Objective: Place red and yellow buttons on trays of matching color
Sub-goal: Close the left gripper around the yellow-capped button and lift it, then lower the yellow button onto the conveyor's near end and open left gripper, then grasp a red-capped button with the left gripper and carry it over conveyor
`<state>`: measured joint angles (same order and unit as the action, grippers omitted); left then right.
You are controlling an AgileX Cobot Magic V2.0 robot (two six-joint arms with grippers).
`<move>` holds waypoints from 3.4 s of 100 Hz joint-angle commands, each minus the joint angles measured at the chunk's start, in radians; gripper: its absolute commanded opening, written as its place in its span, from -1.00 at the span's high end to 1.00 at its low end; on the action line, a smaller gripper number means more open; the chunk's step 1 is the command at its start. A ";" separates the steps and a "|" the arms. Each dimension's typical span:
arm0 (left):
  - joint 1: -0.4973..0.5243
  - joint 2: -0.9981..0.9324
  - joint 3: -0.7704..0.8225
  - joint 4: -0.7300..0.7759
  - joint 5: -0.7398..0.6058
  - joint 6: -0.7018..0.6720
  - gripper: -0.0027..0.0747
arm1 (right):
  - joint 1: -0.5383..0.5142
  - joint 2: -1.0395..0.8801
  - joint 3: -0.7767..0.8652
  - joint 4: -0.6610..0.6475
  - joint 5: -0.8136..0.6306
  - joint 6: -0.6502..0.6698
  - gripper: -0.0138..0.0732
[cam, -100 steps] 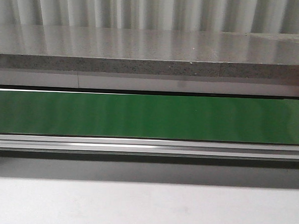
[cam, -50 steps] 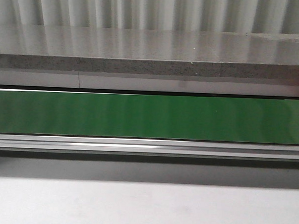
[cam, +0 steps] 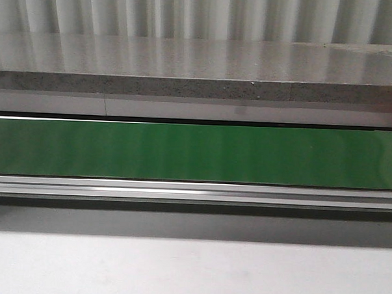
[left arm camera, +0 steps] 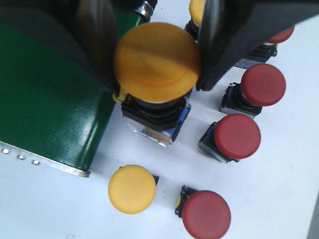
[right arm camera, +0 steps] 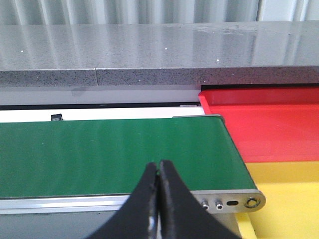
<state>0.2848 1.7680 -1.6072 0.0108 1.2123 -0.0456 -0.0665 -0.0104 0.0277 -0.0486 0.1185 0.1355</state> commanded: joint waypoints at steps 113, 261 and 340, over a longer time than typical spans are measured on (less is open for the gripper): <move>-0.191 -0.050 0.062 -0.036 0.043 0.013 0.34 | -0.004 -0.015 0.001 -0.012 -0.075 0.001 0.84; 0.150 0.120 -0.190 -0.071 0.066 0.034 -0.37 | -0.004 -0.015 0.001 -0.012 -0.075 0.001 0.84; 0.193 0.323 -0.190 -0.061 0.066 0.058 -0.37 | -0.004 -0.015 0.001 -0.012 -0.075 0.001 0.84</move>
<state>0.4762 2.1318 -1.7690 -0.0365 1.2316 0.0095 -0.0665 -0.0104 0.0277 -0.0486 0.1185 0.1355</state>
